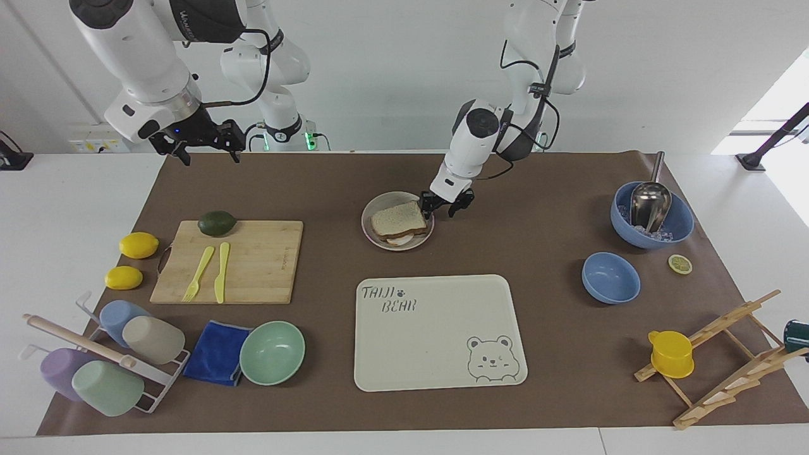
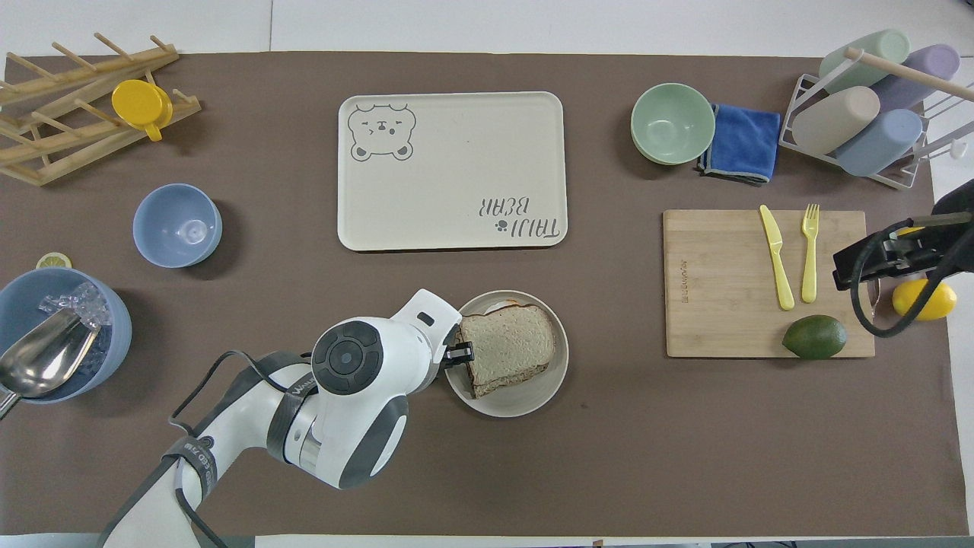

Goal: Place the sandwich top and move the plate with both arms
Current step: 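Grasp the rim of the white plate with the left gripper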

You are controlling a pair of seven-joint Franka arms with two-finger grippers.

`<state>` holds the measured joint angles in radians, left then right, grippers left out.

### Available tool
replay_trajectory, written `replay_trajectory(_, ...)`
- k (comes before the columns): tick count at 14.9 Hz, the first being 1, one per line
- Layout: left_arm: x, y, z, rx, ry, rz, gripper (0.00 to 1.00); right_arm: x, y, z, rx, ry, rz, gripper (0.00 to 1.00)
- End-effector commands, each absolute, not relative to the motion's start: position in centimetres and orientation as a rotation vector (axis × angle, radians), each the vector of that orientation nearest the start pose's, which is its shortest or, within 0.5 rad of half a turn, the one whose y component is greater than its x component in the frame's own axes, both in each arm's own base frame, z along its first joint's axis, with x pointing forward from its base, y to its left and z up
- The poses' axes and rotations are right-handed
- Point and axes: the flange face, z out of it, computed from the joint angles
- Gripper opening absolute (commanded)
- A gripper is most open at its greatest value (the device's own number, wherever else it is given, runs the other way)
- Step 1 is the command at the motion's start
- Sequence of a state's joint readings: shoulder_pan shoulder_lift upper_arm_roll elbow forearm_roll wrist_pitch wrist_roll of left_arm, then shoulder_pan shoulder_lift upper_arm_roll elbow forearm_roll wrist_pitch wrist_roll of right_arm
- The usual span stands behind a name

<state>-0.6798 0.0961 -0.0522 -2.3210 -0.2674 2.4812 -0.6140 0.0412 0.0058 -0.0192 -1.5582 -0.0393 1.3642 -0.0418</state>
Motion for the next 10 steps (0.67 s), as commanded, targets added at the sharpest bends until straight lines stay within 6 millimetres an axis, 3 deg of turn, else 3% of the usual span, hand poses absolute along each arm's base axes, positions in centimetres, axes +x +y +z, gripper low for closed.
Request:
replay_trajectory(1, 38.76, -34.95, 30.29, -3.326, -0.162, 0.085, 0.40, 53.01, 0.74, 61.02, -3.144, -0.087, 0.286, 1.00)
replay_trajectory(5, 38.78, -35.07, 30.25, -3.327, -0.155, 0.085, 0.23, 53.00, 0.49, 61.01, -3.145, -0.079, 0.288, 1.00)
replay_trajectory(8, 38.62, -35.25, 30.25, -3.327, -0.147, 0.086, 0.00, 52.93, 0.51, 60.91, -3.142, -0.084, 0.298, 1.00)
replay_trajectory(10, 38.62, -35.25, 30.25, -3.327, -0.144, 0.086, 0.00, 52.98, 0.43, 60.71, -3.141, -0.089, 0.303, 1.00)
